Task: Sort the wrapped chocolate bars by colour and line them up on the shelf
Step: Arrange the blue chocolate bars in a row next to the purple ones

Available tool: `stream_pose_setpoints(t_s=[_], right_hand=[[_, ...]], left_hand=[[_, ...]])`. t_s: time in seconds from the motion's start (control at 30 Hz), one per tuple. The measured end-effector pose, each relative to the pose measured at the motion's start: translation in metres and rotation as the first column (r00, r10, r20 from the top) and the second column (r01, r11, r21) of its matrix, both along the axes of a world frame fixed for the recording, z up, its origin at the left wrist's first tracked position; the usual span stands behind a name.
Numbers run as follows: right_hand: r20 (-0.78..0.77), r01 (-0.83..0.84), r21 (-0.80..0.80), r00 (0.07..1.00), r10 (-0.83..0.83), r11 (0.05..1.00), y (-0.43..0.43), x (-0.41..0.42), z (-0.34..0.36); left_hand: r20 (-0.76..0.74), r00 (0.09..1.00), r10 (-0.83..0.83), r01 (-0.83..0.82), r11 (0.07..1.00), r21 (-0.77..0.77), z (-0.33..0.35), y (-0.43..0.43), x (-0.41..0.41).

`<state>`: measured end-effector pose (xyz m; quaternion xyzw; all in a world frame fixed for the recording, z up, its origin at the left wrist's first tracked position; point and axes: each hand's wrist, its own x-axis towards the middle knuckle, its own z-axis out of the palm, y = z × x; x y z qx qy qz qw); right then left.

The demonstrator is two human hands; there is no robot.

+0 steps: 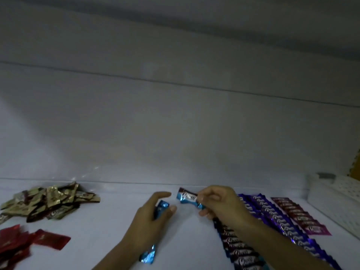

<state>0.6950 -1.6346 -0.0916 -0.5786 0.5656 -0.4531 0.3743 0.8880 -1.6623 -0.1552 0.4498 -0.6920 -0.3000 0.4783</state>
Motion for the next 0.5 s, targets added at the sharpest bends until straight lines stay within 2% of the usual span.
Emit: stream_pose_setpoints(t_s=[0.1,0.2,0.27,0.33,0.4,0.5], right_hand=[[0.018,-0.029,0.034,0.999,0.028,0.999,0.0,-0.005,0.001],[-0.038,-0.026,0.03,0.999,0.028,0.999,-0.004,-0.001,-0.006],[-0.173,-0.015,-0.023,0.985,0.011,1.0,-0.009,0.001,-0.012],[-0.362,-0.042,-0.074,0.932,0.012,0.996,-0.012,0.003,-0.02],[-0.508,-0.088,-0.073,0.86,0.038,0.993,-0.016,0.003,-0.027],[-0.689,-0.141,-0.1,0.724,0.033,0.985,-0.021,0.003,-0.033]], left_hand=[[-0.13,0.991,-0.035,0.044,0.996,0.072,-0.002,-0.002,0.004],[-0.044,0.998,-0.05,0.052,0.997,0.053,-0.001,0.001,0.003],[-0.034,0.999,-0.004,0.003,1.0,-0.016,0.0,0.002,0.003],[-0.069,0.995,0.073,-0.076,0.996,-0.045,0.001,0.001,0.006],[-0.092,0.987,0.134,-0.136,0.991,-0.014,0.002,0.0,0.009],[-0.091,0.99,0.108,-0.101,0.992,0.075,0.002,-0.003,0.01]])
